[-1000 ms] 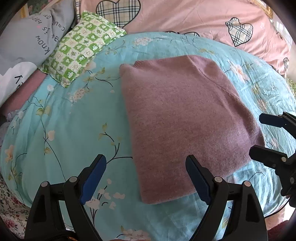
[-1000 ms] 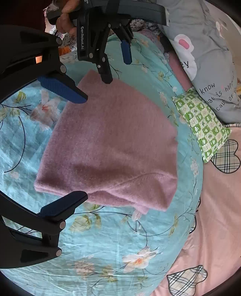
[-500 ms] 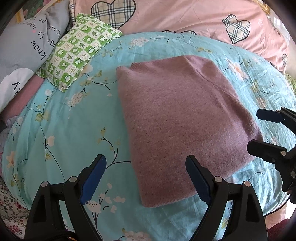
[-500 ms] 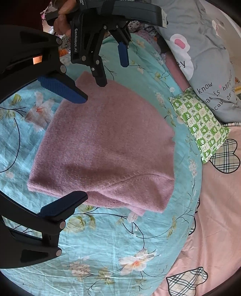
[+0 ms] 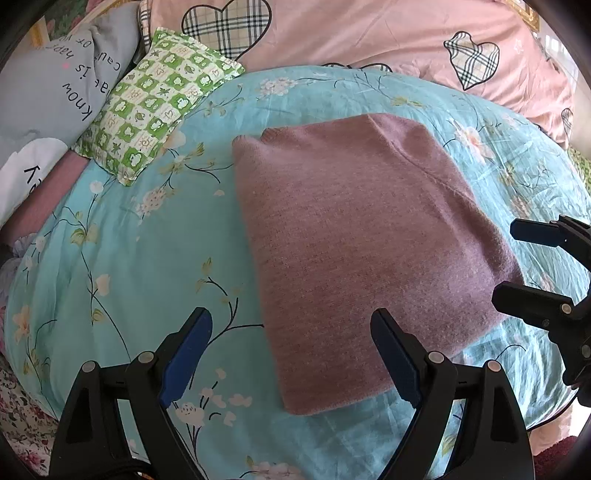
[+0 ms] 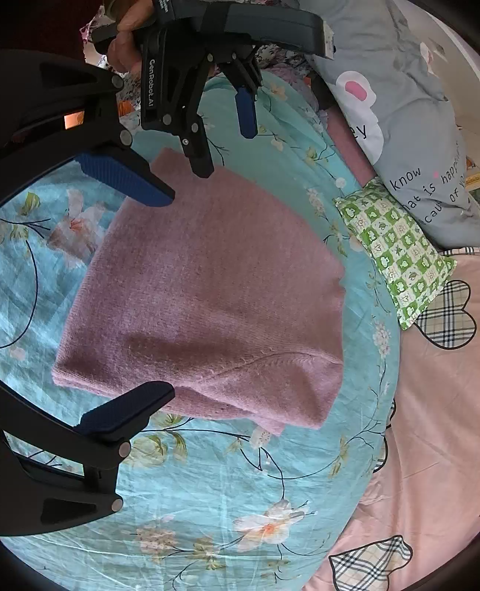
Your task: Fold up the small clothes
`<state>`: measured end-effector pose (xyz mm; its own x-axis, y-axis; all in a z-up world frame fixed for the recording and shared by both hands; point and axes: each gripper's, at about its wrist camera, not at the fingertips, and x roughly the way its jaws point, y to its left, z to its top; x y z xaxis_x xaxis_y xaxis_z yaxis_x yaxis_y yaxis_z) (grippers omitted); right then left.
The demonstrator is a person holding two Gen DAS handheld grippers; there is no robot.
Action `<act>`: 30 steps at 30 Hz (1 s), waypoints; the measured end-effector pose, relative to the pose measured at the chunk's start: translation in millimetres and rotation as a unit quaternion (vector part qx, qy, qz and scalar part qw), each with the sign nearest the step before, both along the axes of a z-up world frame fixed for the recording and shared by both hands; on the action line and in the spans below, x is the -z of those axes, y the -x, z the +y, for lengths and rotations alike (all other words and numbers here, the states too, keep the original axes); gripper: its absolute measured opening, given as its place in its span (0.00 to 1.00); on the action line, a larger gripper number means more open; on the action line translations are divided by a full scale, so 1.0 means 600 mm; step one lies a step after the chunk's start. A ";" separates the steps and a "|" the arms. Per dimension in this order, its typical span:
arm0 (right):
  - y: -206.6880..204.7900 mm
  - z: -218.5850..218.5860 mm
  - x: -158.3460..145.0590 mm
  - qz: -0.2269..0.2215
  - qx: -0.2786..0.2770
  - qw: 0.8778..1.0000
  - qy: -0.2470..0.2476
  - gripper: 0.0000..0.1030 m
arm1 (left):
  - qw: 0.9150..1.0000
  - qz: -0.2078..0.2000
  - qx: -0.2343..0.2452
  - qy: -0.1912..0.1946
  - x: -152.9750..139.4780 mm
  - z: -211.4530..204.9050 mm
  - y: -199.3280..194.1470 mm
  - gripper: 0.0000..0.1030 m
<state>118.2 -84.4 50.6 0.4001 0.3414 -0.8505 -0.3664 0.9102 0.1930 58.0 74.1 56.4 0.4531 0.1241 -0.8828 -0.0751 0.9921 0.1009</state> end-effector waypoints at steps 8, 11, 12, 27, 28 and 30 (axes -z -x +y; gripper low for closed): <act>0.000 -0.001 0.000 0.001 -0.002 1.000 -0.003 0.93 | 1.000 0.000 0.000 0.000 -0.001 0.000 0.000 0.86; 0.000 -0.002 0.000 0.000 -0.001 1.000 -0.003 0.93 | 1.000 0.000 0.001 0.000 -0.002 0.001 -0.001 0.86; 0.000 -0.002 0.000 0.001 -0.001 1.000 -0.003 0.93 | 1.000 0.000 0.001 0.000 -0.002 0.001 0.000 0.86; 0.001 -0.004 -0.005 -0.001 0.002 1.000 -0.006 0.93 | 1.000 0.001 0.007 -0.001 -0.003 0.000 -0.003 0.86; 0.001 -0.003 -0.006 -0.001 0.003 1.000 -0.007 0.93 | 1.000 0.001 0.007 -0.001 -0.003 0.001 -0.004 0.86; 0.000 -0.003 -0.007 -0.001 0.003 1.000 -0.007 0.93 | 1.000 0.001 0.008 0.000 -0.004 0.001 -0.005 0.86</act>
